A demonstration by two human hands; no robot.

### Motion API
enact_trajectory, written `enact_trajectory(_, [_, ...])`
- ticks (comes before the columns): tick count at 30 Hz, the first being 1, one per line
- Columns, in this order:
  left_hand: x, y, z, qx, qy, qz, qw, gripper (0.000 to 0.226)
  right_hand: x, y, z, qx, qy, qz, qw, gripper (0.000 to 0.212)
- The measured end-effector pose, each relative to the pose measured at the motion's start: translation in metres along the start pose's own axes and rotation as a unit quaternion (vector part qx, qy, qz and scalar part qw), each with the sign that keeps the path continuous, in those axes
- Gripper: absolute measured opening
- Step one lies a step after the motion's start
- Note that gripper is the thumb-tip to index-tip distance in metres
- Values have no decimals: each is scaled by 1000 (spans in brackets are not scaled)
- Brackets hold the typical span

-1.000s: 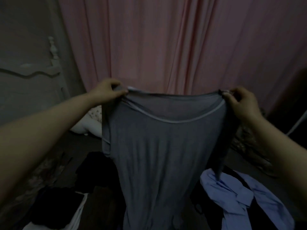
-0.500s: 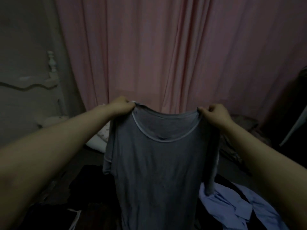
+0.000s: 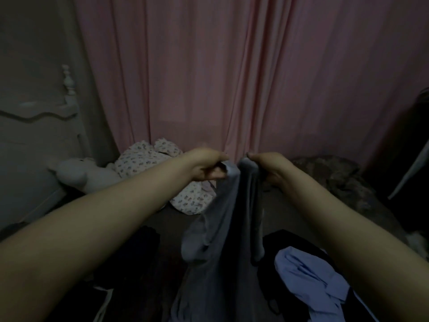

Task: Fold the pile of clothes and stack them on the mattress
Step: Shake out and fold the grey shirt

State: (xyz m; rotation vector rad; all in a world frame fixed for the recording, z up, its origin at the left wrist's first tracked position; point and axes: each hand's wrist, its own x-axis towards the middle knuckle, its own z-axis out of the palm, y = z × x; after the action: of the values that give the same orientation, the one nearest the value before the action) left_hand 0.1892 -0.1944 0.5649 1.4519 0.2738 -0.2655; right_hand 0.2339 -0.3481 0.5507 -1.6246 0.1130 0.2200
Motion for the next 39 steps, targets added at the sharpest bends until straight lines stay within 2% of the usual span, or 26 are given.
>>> enact_trajectory(1, [-6,0,7,-24,-23,-8,999,19,-4,-1,5,2,-25,0,1000,13])
enact_trajectory(6, [-19,5,13,-73,-96,-22,992,26,-31,-1,13,-58,-130,-58,988,20])
enact_trajectory(9, [-23,9,8,-97,-128,-28,987,31,-38,3,3,-79,-205,-99,970,8])
enact_trajectory(11, [-21,8,6,5,-96,18,995,31,-36,5,-5,-77,-224,-109,965,22])
enact_trajectory(12, [-19,6,6,94,-57,79,991,28,-37,4,-7,-96,-232,-111,962,29])
enact_trajectory(13, [-18,3,4,194,-7,159,968,23,-38,4,-8,-125,-237,-114,957,32])
enact_trajectory(14, [-16,0,1,283,42,244,927,18,-40,3,-9,-152,-243,-120,950,34])
enact_trajectory(15, [-15,-4,-4,353,71,307,881,25,-39,4,-11,-172,-243,-132,945,34])
enact_trajectory(16, [-12,-8,-8,406,59,334,849,43,-40,3,-12,-183,-241,-144,942,33])
enact_trajectory(18, [-7,-19,-16,464,-25,301,833,75,-40,3,-16,-183,-232,-160,942,29])
enact_trajectory(19, [-3,-25,-19,468,-51,279,837,78,-38,4,-18,-177,-232,-165,942,29])
enact_trajectory(20, [0,-29,-21,454,-63,276,845,72,-37,5,-20,-167,-229,-167,944,29])
enact_trajectory(22, [6,-34,-20,411,-61,287,863,44,-35,7,-26,-159,-216,-179,946,31])
enact_trajectory(24, [8,-31,-19,434,-48,314,843,31,-33,14,-33,-187,-190,-193,944,32])
enact_trajectory(27, [12,-29,-16,513,-75,307,798,30,-31,38,-39,-265,-161,-214,926,28])
enact_trajectory(30, [15,-30,-13,551,-130,295,770,21,-29,79,-38,-277,-129,-238,922,23])
enact_trajectory(32, [13,-31,-13,553,-150,290,767,11,-33,110,-36,-269,-124,-224,928,12])
enact_trajectory(35, [12,-30,-20,537,-156,278,781,11,-35,154,-31,-280,-132,-189,932,37])
enact_trajectory(39, [9,-25,-37,526,-186,247,792,17,-40,196,-20,-338,-129,-153,920,26])
